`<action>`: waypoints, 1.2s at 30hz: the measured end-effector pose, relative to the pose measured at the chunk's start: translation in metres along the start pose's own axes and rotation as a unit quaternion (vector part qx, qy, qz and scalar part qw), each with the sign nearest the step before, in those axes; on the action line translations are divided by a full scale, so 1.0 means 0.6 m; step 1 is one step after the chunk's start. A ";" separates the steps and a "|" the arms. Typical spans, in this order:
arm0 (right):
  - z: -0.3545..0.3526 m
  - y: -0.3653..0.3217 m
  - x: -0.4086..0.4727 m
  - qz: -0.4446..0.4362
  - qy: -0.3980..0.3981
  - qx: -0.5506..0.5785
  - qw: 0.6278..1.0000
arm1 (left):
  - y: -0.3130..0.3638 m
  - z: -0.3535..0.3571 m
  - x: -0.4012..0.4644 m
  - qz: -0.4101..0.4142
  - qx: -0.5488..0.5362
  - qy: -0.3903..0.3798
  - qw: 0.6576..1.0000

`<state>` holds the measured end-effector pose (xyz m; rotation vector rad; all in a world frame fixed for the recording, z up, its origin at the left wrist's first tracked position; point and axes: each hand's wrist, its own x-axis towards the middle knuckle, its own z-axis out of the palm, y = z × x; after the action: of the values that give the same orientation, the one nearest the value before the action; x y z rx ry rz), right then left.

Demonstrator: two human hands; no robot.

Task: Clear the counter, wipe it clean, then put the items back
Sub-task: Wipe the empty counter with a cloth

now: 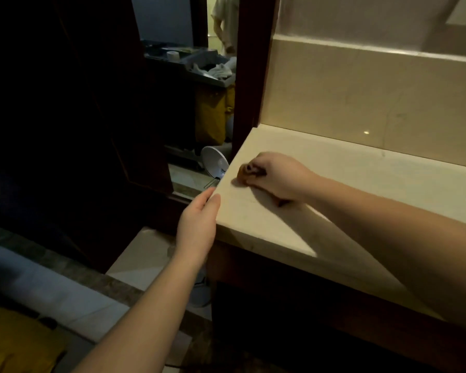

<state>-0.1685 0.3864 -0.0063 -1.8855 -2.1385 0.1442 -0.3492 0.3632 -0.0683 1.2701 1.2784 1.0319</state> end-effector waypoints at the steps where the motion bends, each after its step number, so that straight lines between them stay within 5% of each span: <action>1: -0.003 0.010 0.023 0.023 0.009 -0.004 1.000 | -0.001 0.000 0.002 -0.001 -0.007 -0.005 1.000; 4: 0.003 0.008 0.067 0.043 0.026 -0.003 0.999 | -0.003 0.000 0.007 0.002 -0.010 -0.009 1.000; 9: 0.027 -0.015 0.029 -0.104 -0.002 0.003 0.995 | -0.010 0.002 0.010 0.012 -0.019 0.007 1.000; 15: 0.018 0.020 0.096 -0.017 0.032 0.000 0.999 | -0.019 0.002 0.015 0.019 -0.043 0.008 0.999; 20: 0.031 0.005 0.036 -0.156 -0.013 0.010 0.988 | -0.025 0.012 0.013 0.043 -0.044 0.041 0.997; 25: 0.004 0.060 0.105 -0.018 0.015 -0.025 0.999 | -0.030 0.017 0.013 0.065 -0.033 0.063 0.995; 30: 0.025 0.002 0.026 -0.168 -0.017 0.005 0.986 | -0.027 0.023 0.007 0.072 -0.056 0.082 0.992; 36: -0.005 0.064 0.084 -0.008 0.026 -0.001 1.000 | -0.026 0.023 0.005 0.074 -0.060 0.076 0.993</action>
<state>-0.1360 0.4410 -0.0062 -1.8529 -2.1197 0.0886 -0.3373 0.3639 -0.0858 1.2266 1.2307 1.3136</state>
